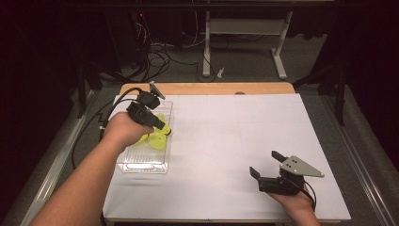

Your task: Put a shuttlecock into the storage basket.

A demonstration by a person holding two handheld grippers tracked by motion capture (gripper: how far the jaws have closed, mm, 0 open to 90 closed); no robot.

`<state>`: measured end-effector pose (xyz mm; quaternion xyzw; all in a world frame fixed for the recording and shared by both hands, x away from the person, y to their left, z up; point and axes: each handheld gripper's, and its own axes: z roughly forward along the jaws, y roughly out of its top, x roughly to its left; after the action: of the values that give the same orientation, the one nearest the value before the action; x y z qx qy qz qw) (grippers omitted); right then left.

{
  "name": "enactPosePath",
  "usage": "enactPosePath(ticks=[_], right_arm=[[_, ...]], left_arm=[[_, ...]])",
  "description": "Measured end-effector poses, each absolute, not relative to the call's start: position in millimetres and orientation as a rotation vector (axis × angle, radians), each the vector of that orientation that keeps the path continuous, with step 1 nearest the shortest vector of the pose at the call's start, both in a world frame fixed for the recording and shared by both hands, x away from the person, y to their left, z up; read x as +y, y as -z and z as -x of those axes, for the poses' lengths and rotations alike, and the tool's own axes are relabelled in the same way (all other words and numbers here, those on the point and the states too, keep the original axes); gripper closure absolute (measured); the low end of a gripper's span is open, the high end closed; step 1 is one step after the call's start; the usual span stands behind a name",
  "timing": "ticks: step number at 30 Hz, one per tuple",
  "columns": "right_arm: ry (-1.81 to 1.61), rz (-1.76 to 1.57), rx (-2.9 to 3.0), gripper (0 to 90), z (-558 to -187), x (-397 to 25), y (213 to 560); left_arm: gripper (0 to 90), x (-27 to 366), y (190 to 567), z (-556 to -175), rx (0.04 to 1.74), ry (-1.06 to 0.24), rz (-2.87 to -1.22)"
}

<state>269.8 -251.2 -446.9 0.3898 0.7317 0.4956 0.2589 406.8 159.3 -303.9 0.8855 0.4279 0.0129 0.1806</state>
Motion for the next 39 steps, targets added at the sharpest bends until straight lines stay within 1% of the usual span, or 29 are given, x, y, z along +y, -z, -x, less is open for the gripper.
enactPosePath(ticks=[20,31,39], right_arm=[[-1.34,-1.057,1.986,4.7,-269.9,-250.2,447.4],[-1.337,-1.055,1.989,4.8,-270.0,-249.9,447.8],[-1.334,-1.052,1.992,4.9,-269.8,-248.5,447.7]], left_arm=[[89.9,194.4,308.0,-399.4,1.281,-0.062,-2.484],[89.9,202.6,314.9,-390.6,1.314,-0.082,-2.495],[89.9,205.6,325.9,-382.1,1.312,-0.066,-2.521]])
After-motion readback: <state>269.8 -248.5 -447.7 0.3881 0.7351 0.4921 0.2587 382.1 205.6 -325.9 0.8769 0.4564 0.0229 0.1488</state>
